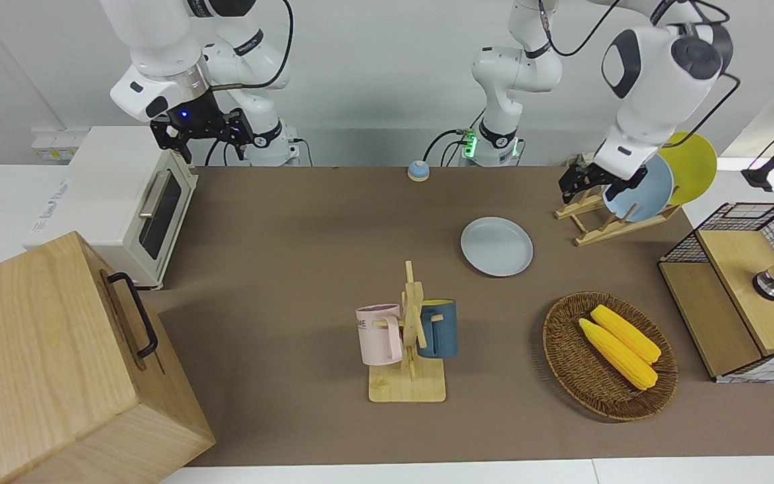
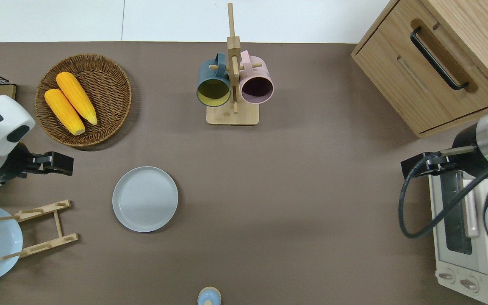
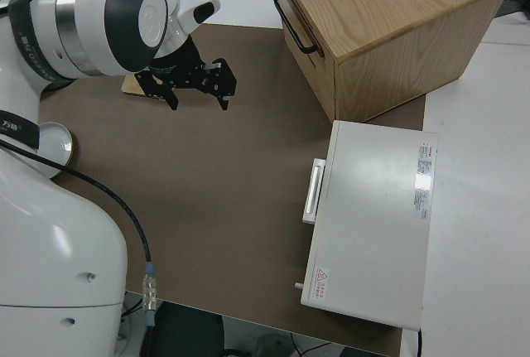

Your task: Pick gray plate from low plate rack and place it on table with left arm

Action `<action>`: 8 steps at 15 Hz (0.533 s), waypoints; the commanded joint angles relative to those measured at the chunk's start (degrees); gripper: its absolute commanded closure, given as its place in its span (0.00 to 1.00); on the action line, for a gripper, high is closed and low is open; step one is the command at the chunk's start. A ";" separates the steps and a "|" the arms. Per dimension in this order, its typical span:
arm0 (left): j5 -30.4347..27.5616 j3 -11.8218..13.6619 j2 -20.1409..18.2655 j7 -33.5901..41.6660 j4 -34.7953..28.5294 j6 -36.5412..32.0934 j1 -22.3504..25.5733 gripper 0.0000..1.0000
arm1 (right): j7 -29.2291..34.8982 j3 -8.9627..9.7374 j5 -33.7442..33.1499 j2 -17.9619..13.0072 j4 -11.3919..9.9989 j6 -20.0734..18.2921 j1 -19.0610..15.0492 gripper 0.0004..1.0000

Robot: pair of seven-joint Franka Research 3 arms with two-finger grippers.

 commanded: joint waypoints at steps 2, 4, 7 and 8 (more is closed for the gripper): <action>1.31 -0.19 -1.53 -0.52 5.10 -1.42 0.19 0.00 | 0.68 1.21 -0.28 -0.12 0.41 -0.62 -1.32 0.02; 1.39 -0.54 -2.14 -0.52 5.02 -1.07 1.15 0.00 | 0.68 1.21 -0.37 -0.12 0.41 -0.62 -1.32 0.02; 1.22 -4.93 -2.67 -0.78 4.75 -0.89 5.11 0.00 | 0.68 1.21 -0.37 -0.12 0.33 -0.62 -1.32 0.02; 1.21 -5.02 -2.67 -0.78 4.75 -0.89 5.03 0.00 | 0.68 1.21 -0.37 -0.12 0.41 -0.62 -1.32 0.02</action>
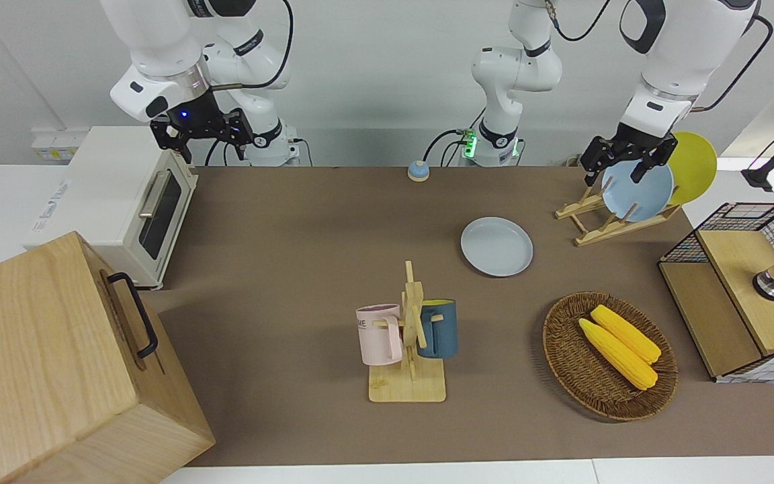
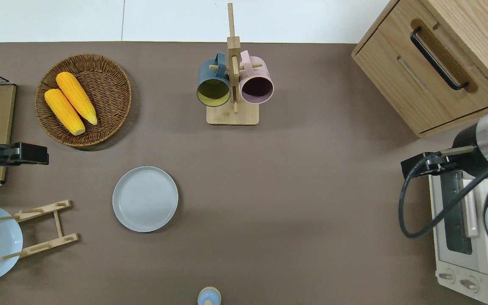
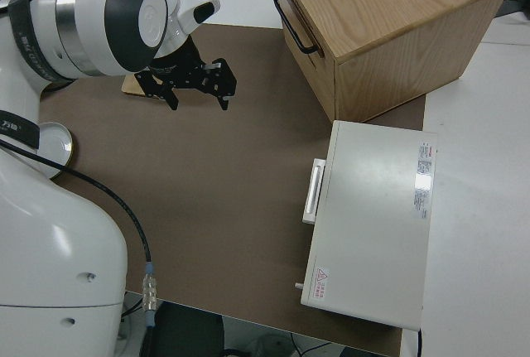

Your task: Pick gray plate from low plate rack and place it on table with left arm

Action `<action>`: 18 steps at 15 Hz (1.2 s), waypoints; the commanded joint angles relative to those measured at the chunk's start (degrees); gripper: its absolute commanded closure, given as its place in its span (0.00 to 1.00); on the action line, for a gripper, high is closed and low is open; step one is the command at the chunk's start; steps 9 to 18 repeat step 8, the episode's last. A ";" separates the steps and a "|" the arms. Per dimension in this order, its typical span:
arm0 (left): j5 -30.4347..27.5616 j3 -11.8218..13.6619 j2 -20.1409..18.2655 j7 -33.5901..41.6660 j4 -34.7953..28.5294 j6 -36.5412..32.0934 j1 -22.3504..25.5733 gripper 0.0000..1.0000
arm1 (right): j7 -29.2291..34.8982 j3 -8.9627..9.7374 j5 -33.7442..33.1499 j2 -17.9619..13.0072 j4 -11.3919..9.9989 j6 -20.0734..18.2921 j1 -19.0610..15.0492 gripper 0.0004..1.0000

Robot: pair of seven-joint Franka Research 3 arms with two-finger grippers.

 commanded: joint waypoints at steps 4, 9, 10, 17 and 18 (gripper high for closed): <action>0.30 -6.51 -0.62 -0.40 0.06 -0.68 6.49 0.00 | 0.68 1.21 -0.37 -0.12 0.41 -0.62 -1.32 0.02; 0.21 -6.79 -0.62 -0.57 0.06 -0.86 6.06 0.00 | 0.68 1.21 -0.28 -0.12 0.41 -0.62 -1.32 0.02; 0.21 -6.79 -0.62 -0.57 0.06 -0.86 6.06 0.00 | 0.68 1.21 -0.28 -0.12 0.41 -0.62 -1.32 0.02; 0.21 -6.79 -0.62 -0.57 0.06 -0.86 6.06 0.00 | 0.68 1.21 -0.28 -0.12 0.41 -0.62 -1.32 0.02; 0.21 -6.79 -0.62 -0.57 0.06 -0.86 6.06 0.00 | 0.68 1.21 -0.28 -0.12 0.41 -0.62 -1.32 0.02</action>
